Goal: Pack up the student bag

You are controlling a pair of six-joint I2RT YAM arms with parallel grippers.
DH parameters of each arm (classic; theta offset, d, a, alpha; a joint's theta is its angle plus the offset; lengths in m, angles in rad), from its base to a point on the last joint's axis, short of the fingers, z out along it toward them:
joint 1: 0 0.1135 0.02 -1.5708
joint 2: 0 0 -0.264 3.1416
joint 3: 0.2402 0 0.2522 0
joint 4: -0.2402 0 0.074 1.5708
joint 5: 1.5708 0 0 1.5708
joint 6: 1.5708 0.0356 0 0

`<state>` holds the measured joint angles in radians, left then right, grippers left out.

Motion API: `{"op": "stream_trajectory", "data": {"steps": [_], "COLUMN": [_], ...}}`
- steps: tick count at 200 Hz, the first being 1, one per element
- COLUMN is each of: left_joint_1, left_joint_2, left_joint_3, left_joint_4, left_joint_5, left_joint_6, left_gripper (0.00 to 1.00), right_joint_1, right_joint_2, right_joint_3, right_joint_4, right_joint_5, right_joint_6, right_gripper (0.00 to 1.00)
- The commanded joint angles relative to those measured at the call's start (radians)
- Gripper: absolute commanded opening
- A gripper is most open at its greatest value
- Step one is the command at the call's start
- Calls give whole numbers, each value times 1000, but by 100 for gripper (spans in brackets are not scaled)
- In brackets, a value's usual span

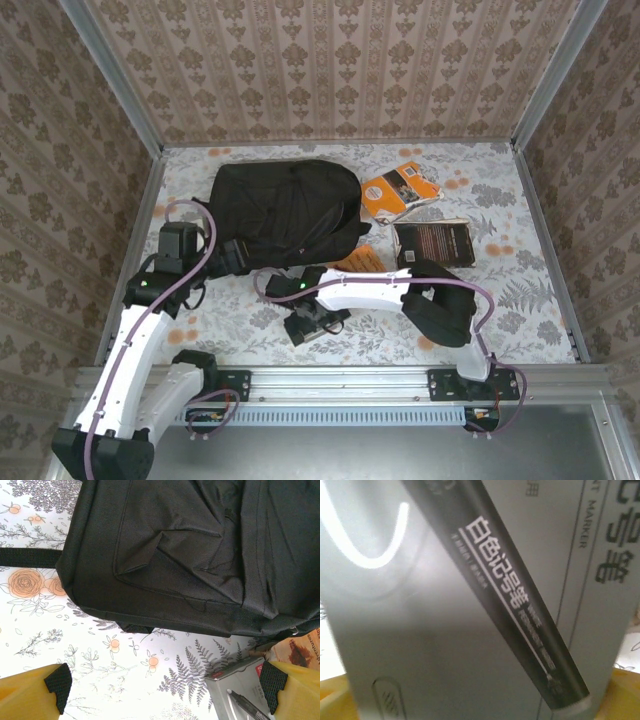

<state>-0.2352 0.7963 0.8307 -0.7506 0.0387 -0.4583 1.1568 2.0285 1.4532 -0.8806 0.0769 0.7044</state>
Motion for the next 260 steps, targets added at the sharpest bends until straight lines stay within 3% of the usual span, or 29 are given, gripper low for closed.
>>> {"op": "stream_trajectory", "data": {"steps": [1, 24, 44, 63, 85, 111, 135, 153, 189, 240, 260], "left_joint_1": [-8, -10, -10, -10, -9, -6, -11, -28, -85, -163, -189], "left_joint_2": [-4, 0, 2, 14, 33, 63, 85, 94, 123, 186, 200], "left_joint_3": [-6, -5, -1, 13, 44, 44, -19, -67, -107, -133, -152], "left_joint_4": [19, 19, 16, 6, -8, 4, 122, 232, 374, 509, 583], "left_joint_5": [-9, -13, -18, -4, 53, 204, 434, 533, 595, 598, 633], "left_joint_6": [24, 28, 27, 19, -7, -75, -194, -292, -396, -504, -555], "left_gripper": [100, 100, 100, 100, 100, 100, 100, 100, 100, 97, 87], "right_joint_1": [2, -7, -8, -8, -8, -7, -8, -8, -9, -12, -21], "right_joint_2": [25, 17, -32, -107, -174, -284, -373, -417, -465, -503, -509], "right_joint_3": [31, 16, -13, -47, -51, -80, -108, -125, -141, -151, -153], "right_joint_4": [-55, -35, -11, 13, -12, 0, 8, 30, 79, 140, 151], "right_joint_5": [51, 57, 63, 42, 49, 52, 113, 128, 113, 87, 86], "right_joint_6": [24, 24, 14, -1, -11, -47, -88, -118, -150, -180, -178], "right_gripper": [100, 99, 88, 86, 86, 86, 87, 87, 87, 87, 87]}}
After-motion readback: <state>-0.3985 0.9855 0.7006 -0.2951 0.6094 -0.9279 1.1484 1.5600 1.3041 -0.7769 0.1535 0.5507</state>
